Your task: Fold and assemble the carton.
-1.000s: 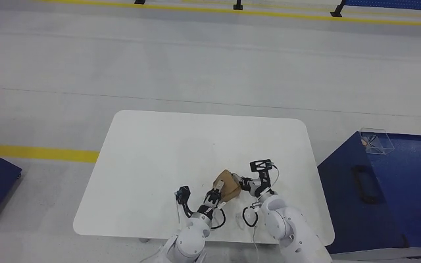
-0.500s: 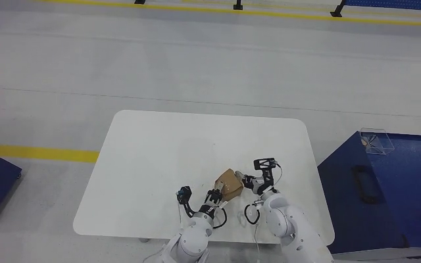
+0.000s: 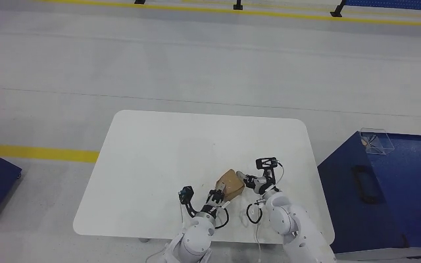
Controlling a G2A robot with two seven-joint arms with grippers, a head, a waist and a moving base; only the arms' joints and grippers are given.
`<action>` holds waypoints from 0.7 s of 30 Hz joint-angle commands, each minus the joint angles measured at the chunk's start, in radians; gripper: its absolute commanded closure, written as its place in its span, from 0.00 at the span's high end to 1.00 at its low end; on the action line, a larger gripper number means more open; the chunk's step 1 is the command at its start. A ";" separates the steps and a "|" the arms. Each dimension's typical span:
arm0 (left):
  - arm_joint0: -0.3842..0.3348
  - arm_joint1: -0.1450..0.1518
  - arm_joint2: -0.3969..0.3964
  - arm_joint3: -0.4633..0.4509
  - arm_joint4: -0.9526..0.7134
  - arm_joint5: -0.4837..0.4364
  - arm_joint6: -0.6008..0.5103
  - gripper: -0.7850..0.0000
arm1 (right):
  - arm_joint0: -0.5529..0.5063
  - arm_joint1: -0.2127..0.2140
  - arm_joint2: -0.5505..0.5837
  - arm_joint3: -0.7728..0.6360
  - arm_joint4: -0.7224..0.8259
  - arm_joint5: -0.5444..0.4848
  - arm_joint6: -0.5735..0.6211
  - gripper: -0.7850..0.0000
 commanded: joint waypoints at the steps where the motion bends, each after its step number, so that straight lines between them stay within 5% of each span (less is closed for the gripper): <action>1: 0.001 -0.001 0.000 0.000 -0.001 -0.007 -0.003 0.39 | 0.002 0.000 -0.002 0.003 -0.001 -0.001 -0.002 1.00; 21: 0.021 -0.004 -0.003 -0.001 0.010 -0.065 -0.006 0.42 | -0.015 0.006 0.009 -0.016 -0.019 -0.018 0.013 1.00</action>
